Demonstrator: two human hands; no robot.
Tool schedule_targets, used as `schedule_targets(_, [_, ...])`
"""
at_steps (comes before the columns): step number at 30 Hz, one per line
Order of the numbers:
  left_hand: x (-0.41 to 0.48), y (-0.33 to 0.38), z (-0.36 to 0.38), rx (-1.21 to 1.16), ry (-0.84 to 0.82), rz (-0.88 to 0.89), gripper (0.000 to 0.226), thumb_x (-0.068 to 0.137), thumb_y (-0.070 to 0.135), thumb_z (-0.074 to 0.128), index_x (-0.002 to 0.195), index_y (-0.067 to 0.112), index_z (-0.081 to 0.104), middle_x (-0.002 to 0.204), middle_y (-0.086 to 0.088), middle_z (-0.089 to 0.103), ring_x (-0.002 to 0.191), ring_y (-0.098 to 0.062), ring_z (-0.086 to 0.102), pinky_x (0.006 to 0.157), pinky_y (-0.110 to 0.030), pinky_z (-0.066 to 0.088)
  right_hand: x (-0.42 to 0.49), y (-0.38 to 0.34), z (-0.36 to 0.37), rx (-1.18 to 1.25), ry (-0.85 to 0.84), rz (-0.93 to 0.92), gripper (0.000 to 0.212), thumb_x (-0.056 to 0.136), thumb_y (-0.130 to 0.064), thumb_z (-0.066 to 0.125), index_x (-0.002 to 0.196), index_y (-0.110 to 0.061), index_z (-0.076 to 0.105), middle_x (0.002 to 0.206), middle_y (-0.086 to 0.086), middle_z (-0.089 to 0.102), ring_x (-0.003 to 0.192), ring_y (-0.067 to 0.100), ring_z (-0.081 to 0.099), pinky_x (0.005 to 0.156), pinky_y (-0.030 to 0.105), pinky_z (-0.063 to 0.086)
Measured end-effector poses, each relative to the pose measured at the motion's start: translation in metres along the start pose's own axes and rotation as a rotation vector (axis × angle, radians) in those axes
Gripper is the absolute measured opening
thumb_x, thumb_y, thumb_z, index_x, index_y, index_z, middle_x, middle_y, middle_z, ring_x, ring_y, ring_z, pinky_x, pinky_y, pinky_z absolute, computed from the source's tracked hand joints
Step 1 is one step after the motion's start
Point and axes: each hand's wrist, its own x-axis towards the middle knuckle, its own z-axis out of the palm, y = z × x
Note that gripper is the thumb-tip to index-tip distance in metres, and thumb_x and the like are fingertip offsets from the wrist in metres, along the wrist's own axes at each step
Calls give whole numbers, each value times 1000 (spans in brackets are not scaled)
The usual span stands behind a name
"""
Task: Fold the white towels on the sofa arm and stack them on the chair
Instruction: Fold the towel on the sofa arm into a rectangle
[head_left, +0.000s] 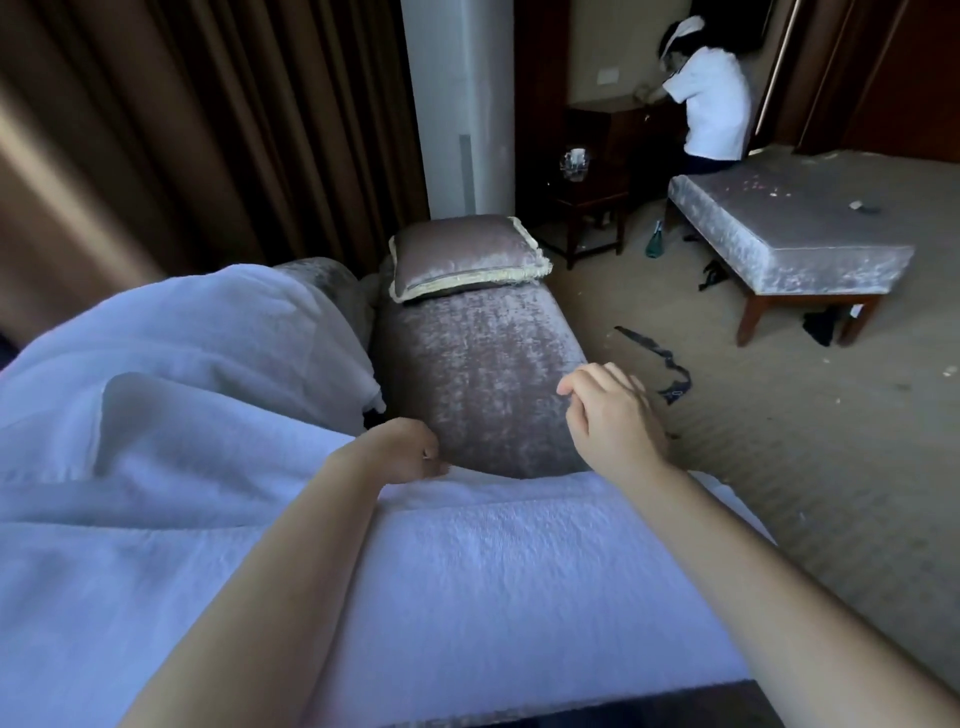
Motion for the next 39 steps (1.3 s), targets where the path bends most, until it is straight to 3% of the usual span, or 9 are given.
schedule_targets(3, [0,-5,-3,-8,242,98,14,95,28,57,91,18,66,95,-2,66,94,-25,61,78,-36,49,0,1,2,-23,-100,36,28,81,-6,45,98,-12,66,95,3,65,90,28,59,81,33,39])
schedule_targets(7, [-18,0,-14,-63,818,349,26,89,28,48,84,14,69,78,0,63,73,-25,60,62,-37,48,1,-4,-4,64,-342,90,47,88,-2,52,132,-17,53,127,1,57,120,23,48,99,40,38])
schedule_targets(10, [-36,7,-27,-54,965,412,30,91,28,43,87,13,69,77,1,59,71,-22,55,62,-35,46,10,0,-13,211,-523,96,56,94,-12,49,145,-31,36,134,-1,47,123,20,42,103,35,34])
schedule_targets(13, [-54,12,-41,-42,1024,410,24,94,26,48,90,13,68,80,1,59,76,-18,54,66,-29,41,28,7,-26,166,-681,56,41,93,-25,51,132,-35,45,112,-1,56,109,23,49,100,41,38])
schedule_targets(16, [-73,12,-49,7,1059,397,31,94,32,43,89,13,68,79,0,60,75,-20,58,59,-28,44,36,16,-51,74,-664,-9,7,94,-27,56,98,-20,56,77,-3,53,87,22,51,83,32,34])
schedule_targets(17, [-80,12,-50,11,1059,388,33,93,33,42,89,13,68,79,0,60,74,-21,59,55,-29,46,35,20,-62,39,-643,-14,8,95,-26,57,90,-20,54,74,-3,52,86,22,51,82,32,32])
schedule_targets(21, [-99,9,-50,36,1054,389,37,92,37,40,89,13,68,77,1,60,71,-22,62,48,-28,44,17,40,-96,-46,-525,33,10,95,-23,59,93,-14,64,86,-4,59,93,19,53,94,35,34])
schedule_targets(29, [-147,24,-38,74,1097,424,33,95,36,44,88,14,66,79,3,60,68,-18,59,47,-25,37,-30,40,-144,-51,-145,-12,14,79,3,72,84,-11,69,81,1,65,75,28,58,68,40,48])
schedule_targets(39, [-204,32,25,179,1088,525,17,96,32,50,87,18,49,73,2,54,61,-17,53,41,-31,39,-127,18,-164,-67,-12,-128,21,71,6,53,78,-10,64,79,0,59,75,18,44,66,24,25])
